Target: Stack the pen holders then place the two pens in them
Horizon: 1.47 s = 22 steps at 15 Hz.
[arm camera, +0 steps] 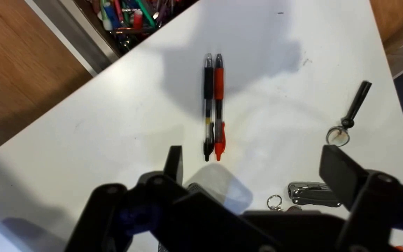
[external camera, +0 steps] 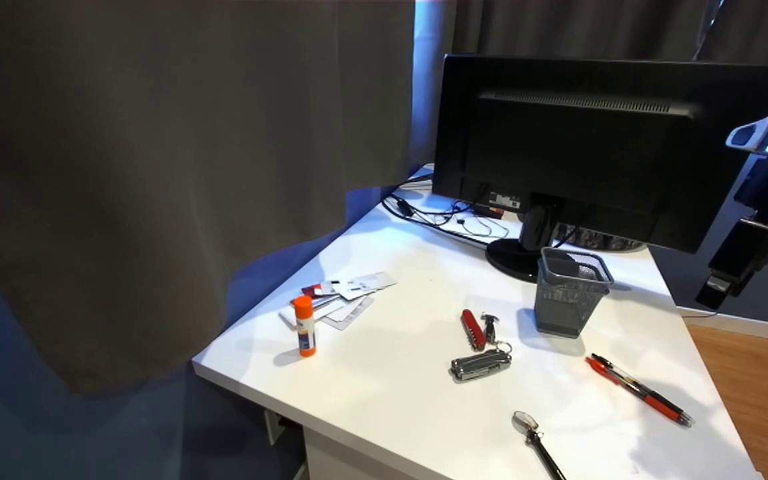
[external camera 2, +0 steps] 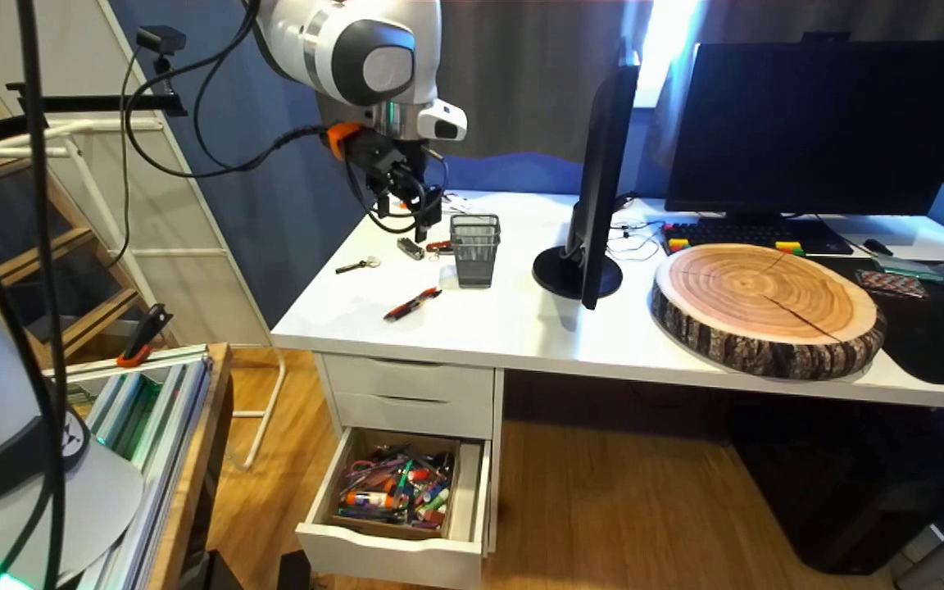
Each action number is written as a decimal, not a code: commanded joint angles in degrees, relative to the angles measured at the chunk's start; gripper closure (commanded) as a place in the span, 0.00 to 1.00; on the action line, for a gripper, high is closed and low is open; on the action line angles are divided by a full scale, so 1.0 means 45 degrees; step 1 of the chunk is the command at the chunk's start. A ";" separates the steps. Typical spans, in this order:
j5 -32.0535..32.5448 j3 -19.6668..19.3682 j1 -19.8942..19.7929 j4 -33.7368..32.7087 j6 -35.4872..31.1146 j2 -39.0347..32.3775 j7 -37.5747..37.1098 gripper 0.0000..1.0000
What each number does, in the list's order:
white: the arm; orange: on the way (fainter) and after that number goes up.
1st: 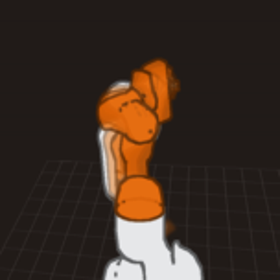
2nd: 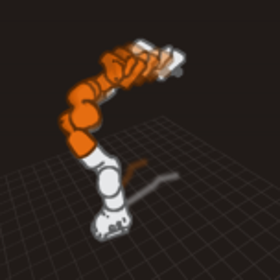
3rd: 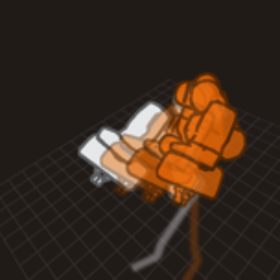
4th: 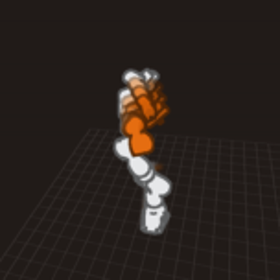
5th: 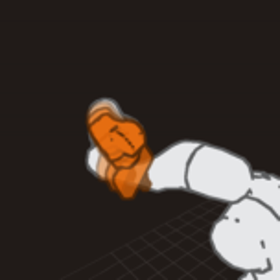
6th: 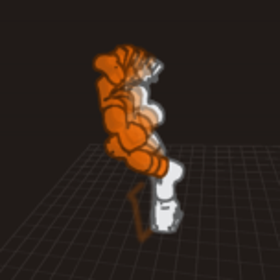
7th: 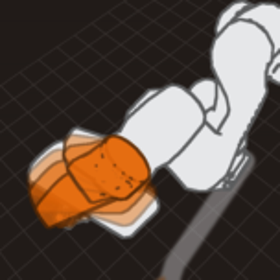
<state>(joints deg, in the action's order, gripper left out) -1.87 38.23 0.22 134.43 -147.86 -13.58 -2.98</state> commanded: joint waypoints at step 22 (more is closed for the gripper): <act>0.2103 -0.4439 0.4740 -0.2773 -0.1846 -0.5110 0.3165 0.00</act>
<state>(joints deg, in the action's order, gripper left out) 5.18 20.41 19.71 124.85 -153.50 -32.85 12.00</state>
